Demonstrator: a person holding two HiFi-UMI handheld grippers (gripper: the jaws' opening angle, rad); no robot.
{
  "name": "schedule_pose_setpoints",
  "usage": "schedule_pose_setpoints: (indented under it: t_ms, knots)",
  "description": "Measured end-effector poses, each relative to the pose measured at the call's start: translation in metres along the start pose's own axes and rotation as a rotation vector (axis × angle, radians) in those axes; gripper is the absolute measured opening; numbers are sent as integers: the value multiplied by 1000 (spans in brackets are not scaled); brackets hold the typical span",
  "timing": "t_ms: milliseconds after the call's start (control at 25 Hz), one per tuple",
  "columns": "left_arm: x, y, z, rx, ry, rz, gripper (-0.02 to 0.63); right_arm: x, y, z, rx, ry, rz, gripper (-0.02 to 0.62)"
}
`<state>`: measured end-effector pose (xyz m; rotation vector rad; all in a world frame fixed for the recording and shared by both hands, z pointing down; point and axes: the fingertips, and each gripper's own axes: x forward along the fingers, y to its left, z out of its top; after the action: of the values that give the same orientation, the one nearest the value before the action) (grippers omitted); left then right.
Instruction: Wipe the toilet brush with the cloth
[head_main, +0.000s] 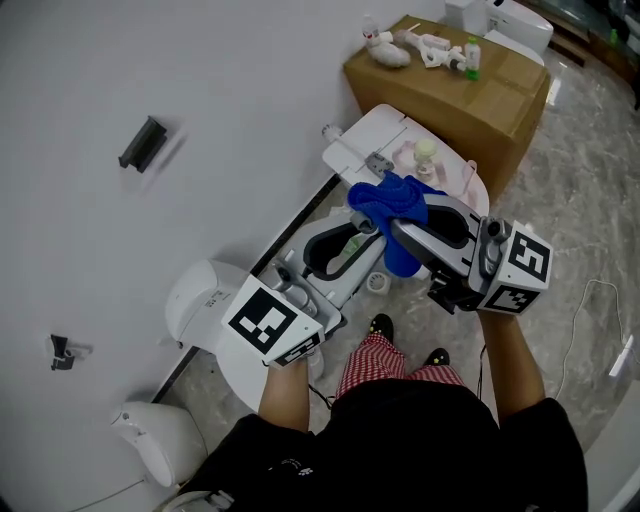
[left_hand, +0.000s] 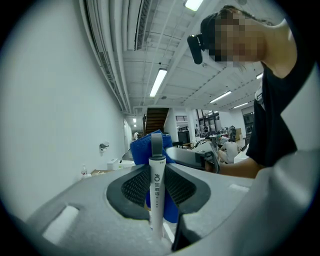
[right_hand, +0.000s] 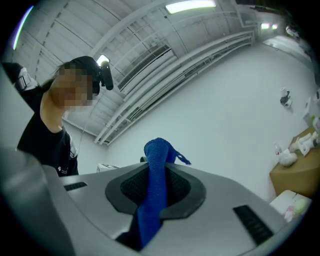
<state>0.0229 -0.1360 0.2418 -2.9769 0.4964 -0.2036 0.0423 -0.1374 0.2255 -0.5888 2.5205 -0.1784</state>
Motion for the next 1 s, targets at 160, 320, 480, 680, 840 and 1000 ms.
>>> schedule_pose_setpoints:
  t_ms: [160, 320, 480, 680, 840, 1000]
  knots:
    - [0, -3, 7, 7, -8, 2, 92, -1, 3, 5, 3, -11, -15, 64]
    - [1, -9, 9, 28, -4, 6, 92, -7, 3, 4, 26, -28, -25, 64]
    - [0, -13, 13, 57, 12, 18, 92, -10, 3, 5, 44, -52, -30, 64]
    - [0, -15, 16, 34, 2, 8, 92, -12, 0, 0, 37, -31, -60, 64]
    - [0, -17, 20, 25, -22, 3, 92, -12, -1, -2, 31, -12, -70, 64]
    - [0, -18, 24, 42, -35, 12, 92, -13, -3, -7, 36, 6, -90, 63]
